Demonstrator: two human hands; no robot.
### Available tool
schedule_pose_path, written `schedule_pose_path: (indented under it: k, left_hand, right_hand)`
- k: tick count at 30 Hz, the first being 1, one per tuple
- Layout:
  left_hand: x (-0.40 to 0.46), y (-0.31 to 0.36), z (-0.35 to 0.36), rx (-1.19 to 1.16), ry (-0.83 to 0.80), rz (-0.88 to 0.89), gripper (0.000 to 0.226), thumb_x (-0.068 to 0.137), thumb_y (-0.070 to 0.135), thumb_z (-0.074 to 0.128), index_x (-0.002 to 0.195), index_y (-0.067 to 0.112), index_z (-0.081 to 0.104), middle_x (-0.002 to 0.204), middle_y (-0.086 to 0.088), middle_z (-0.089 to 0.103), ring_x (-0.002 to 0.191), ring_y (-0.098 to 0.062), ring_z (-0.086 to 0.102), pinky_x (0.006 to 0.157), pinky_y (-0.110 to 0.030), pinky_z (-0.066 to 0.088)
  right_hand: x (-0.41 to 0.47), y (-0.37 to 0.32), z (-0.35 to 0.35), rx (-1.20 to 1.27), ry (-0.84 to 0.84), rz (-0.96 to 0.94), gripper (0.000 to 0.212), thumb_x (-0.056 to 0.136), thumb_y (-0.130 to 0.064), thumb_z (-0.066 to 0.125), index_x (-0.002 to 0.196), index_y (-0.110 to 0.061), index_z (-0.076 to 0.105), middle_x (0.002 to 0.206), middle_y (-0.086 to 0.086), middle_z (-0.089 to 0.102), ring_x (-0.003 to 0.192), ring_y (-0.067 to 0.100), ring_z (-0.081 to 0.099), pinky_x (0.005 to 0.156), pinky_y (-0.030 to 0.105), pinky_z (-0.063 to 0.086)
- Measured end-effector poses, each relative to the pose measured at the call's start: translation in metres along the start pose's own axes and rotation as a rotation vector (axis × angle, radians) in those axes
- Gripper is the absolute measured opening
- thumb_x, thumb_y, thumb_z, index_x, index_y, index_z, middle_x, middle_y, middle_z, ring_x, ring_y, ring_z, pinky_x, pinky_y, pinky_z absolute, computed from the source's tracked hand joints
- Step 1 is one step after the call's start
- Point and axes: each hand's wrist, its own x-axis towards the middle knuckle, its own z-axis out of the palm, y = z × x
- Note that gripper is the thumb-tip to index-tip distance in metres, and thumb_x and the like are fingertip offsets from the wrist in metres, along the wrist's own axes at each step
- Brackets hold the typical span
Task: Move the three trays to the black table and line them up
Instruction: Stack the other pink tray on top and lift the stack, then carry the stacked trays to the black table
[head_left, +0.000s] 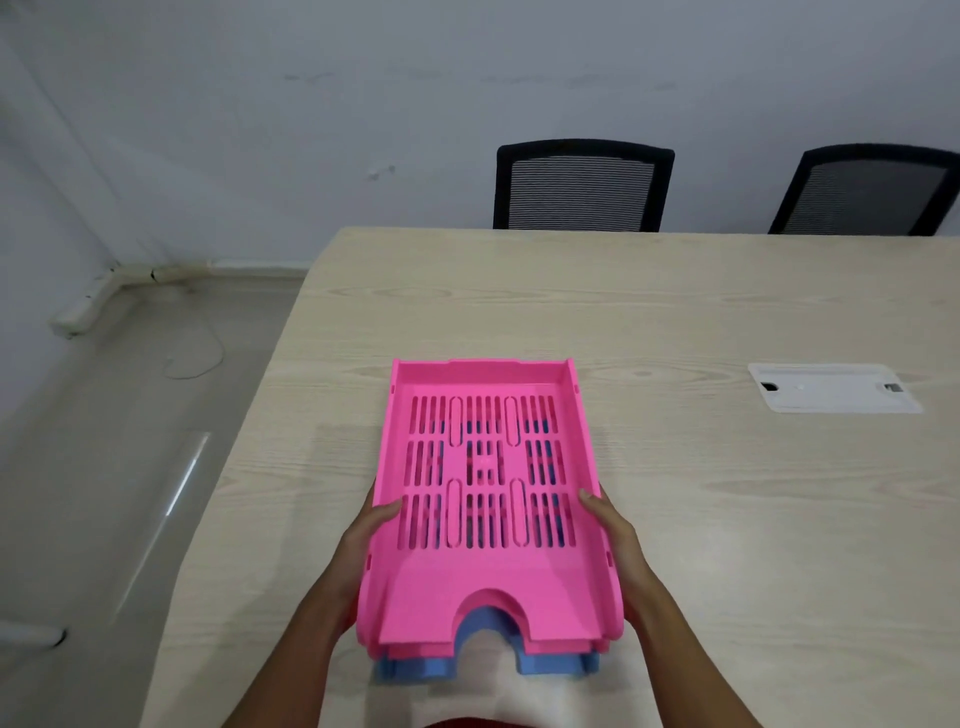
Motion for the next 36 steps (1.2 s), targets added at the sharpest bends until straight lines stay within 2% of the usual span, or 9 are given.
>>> schedule_pose_path:
  k: [4, 7, 11, 13, 15, 19, 25, 29, 36]
  left_hand:
    - [-0.015, -0.008, -0.004, -0.04, 0.016, 0.048, 0.05, 0.08, 0.025, 0.065, 0.127, 0.008, 0.056, 0.091, -0.017, 0.076, 0.076, -0.034, 0.073, 0.066, -0.043, 0.058]
    - [-0.032, -0.013, -0.009, -0.076, 0.047, 0.104, 0.056, 0.074, 0.025, 0.063, 0.128, 0.01, 0.056, 0.091, -0.017, 0.076, 0.076, -0.035, 0.072, 0.061, -0.042, 0.059]
    - [-0.058, -0.021, -0.027, -0.143, 0.138, 0.184, 0.053, 0.076, 0.023, 0.063, 0.127, 0.01, 0.056, 0.09, -0.018, 0.074, 0.076, -0.035, 0.071, 0.061, -0.043, 0.059]
    - [-0.073, -0.024, -0.04, -0.187, 0.193, 0.219, 0.054, 0.073, 0.025, 0.062, 0.124, 0.009, 0.057, 0.087, -0.016, 0.074, 0.074, -0.034, 0.071, 0.059, -0.042, 0.059]
    - [-0.089, -0.026, -0.056, -0.236, 0.258, 0.261, 0.051, 0.072, 0.021, 0.064, 0.121, 0.009, 0.059, 0.084, -0.014, 0.075, 0.07, -0.031, 0.072, 0.057, -0.04, 0.06]
    - [-0.125, -0.028, -0.097, -0.318, 0.396, 0.335, 0.035, 0.075, 0.018, 0.065, 0.11, 0.015, 0.069, 0.089, -0.015, 0.076, 0.073, -0.032, 0.072, 0.062, -0.042, 0.061]
    - [-0.193, -0.038, -0.189, -0.433, 0.615, 0.443, 0.047, 0.076, 0.013, 0.06, 0.122, 0.011, 0.064, 0.099, -0.022, 0.074, 0.077, -0.035, 0.073, 0.066, -0.045, 0.062]
    - [-0.241, -0.045, -0.254, -0.492, 0.72, 0.511, 0.052, 0.073, 0.013, 0.062, 0.125, 0.011, 0.062, 0.097, -0.021, 0.075, 0.076, -0.036, 0.072, 0.068, -0.047, 0.062]
    - [-0.333, -0.066, -0.355, -0.546, 0.956, 0.594, 0.043, 0.09, 0.007, 0.049, 0.131, 0.013, 0.058, 0.112, -0.028, 0.07, 0.092, -0.044, 0.068, 0.086, -0.062, 0.054]
  right_hand:
    - [0.001, 0.007, 0.002, 0.025, -0.043, -0.018, 0.072, 0.071, -0.051, 0.075, 0.133, -0.017, 0.062, 0.117, 0.019, 0.074, 0.098, 0.035, 0.072, 0.102, 0.06, 0.049]
    - [0.003, 0.005, 0.013, -0.004, -0.1, -0.02, 0.065, 0.074, -0.057, 0.073, 0.13, -0.024, 0.065, 0.124, 0.016, 0.073, 0.112, 0.041, 0.068, 0.11, 0.068, 0.038]
    - [0.01, -0.006, 0.041, -0.073, -0.224, -0.022, 0.064, 0.074, -0.059, 0.07, 0.13, -0.028, 0.065, 0.123, 0.013, 0.073, 0.114, 0.041, 0.067, 0.108, 0.068, 0.04]
    - [0.016, -0.008, 0.063, -0.108, -0.295, -0.017, 0.056, 0.081, -0.052, 0.066, 0.13, -0.027, 0.064, 0.121, 0.014, 0.074, 0.106, 0.036, 0.071, 0.101, 0.059, 0.05]
    - [0.021, -0.01, 0.09, -0.102, -0.388, -0.002, 0.045, 0.086, -0.04, 0.06, 0.127, -0.022, 0.064, 0.112, 0.013, 0.076, 0.092, 0.028, 0.076, 0.082, 0.043, 0.06]
    - [0.023, -0.005, 0.154, -0.16, -0.551, 0.021, 0.039, 0.088, -0.038, 0.058, 0.123, -0.022, 0.066, 0.107, 0.01, 0.077, 0.088, 0.025, 0.076, 0.075, 0.036, 0.061]
    - [0.011, 0.024, 0.282, -0.246, -0.759, 0.083, 0.044, 0.089, -0.033, 0.056, 0.127, -0.012, 0.063, 0.104, 0.013, 0.078, 0.084, 0.026, 0.077, 0.071, 0.035, 0.063]
    - [-0.005, 0.05, 0.375, -0.301, -0.893, 0.099, 0.037, 0.09, -0.034, 0.056, 0.121, -0.019, 0.069, 0.107, 0.016, 0.077, 0.086, 0.03, 0.076, 0.075, 0.04, 0.061]
    - [-0.052, 0.106, 0.526, -0.387, -1.122, 0.14, 0.055, 0.09, -0.034, 0.056, 0.136, -0.004, 0.055, 0.103, 0.015, 0.077, 0.085, 0.03, 0.076, 0.071, 0.037, 0.063]
